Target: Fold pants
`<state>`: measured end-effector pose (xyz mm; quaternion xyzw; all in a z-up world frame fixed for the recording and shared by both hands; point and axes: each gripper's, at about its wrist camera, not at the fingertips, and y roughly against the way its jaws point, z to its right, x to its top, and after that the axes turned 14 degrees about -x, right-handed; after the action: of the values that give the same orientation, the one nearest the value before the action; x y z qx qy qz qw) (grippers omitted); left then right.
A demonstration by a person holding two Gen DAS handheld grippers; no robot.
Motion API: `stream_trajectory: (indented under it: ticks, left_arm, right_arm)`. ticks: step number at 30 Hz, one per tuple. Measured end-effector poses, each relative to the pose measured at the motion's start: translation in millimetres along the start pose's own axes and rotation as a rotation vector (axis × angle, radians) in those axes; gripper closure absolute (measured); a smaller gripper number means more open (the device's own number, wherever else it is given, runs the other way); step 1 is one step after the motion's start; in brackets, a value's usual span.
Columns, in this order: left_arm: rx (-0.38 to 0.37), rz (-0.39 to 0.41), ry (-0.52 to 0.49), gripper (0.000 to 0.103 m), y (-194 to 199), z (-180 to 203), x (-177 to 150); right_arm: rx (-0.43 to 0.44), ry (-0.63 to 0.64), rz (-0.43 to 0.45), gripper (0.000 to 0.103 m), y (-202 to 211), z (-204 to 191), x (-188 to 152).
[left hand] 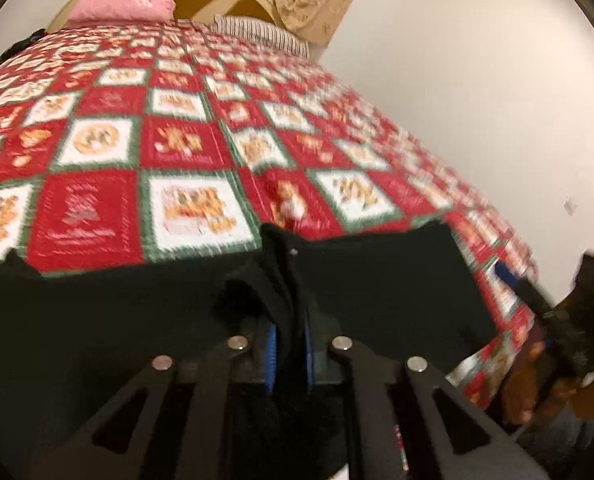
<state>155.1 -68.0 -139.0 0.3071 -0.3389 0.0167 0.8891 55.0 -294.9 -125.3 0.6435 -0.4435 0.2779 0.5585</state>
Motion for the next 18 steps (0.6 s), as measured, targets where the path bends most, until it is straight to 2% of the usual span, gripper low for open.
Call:
stream_trajectory:
  ticks: [5,7,10,13,15,18]
  left_arm:
    - [0.033,0.027,0.045,0.092,36.8,-12.7,1.2]
    - [0.082,0.02,0.06,0.092,39.3,-26.0,-4.8]
    - [0.069,0.009,0.117,0.092,32.1,-47.0,-14.8]
    - [0.088,0.01,0.092,0.091,23.9,-45.5,-19.3]
    - [0.101,0.013,0.075,0.09,21.9,-42.5,-19.6]
    - [0.113,0.013,0.06,0.082,22.8,-43.0,-20.3]
  right_arm:
    - [0.005,0.035,0.006,0.038,-1.0,-8.1,-4.8]
    - [0.012,0.072,0.006,0.038,-1.2,-16.0,-9.4]
    - [0.029,0.14,0.006,0.038,-1.3,-29.9,-16.1]
    - [0.054,0.201,-0.005,0.038,-1.4,-44.4,-19.9]
    - [0.04,0.25,-0.02,0.036,-4.5,-56.5,-18.9]
    - [0.032,0.304,-0.071,0.032,-19.5,-68.0,-14.6]
